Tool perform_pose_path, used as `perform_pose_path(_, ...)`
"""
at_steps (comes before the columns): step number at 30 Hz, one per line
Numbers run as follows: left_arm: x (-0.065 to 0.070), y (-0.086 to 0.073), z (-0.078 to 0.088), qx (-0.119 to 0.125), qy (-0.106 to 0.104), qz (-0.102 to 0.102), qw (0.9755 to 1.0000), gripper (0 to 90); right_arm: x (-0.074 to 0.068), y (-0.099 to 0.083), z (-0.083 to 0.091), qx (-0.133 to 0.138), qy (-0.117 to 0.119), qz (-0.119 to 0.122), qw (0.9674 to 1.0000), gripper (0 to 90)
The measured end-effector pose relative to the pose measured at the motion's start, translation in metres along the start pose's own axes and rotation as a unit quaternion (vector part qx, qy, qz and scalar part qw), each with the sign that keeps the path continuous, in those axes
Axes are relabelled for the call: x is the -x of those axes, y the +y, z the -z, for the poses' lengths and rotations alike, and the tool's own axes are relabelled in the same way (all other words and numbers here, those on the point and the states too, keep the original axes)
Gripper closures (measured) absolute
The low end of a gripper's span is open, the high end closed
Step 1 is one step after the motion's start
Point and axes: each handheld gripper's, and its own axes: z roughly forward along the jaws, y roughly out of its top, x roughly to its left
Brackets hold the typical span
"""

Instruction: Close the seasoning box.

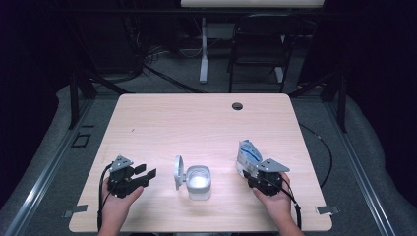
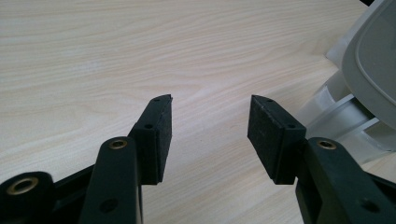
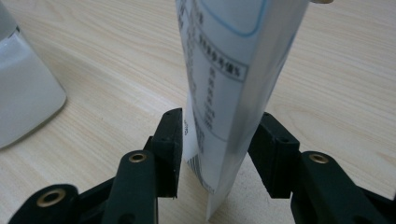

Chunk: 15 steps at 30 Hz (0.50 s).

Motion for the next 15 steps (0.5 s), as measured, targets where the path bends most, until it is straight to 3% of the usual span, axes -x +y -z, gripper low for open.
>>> perform_pose_path(5, 0.000, 0.001, 0.001, 0.001, -0.002, 0.000, 1.0000, 50.3, -0.001, -0.002, 0.004, -0.002, -0.002, 0.006, 1.0000, 55.1)
perform_pose_path(15, 0.001, 0.001, 0.002, 0.004, 0.001, -0.001, 1.0000, 50.3, -0.003, -0.003, 0.012, -0.003, 0.000, -0.010, 0.9999, 52.5)
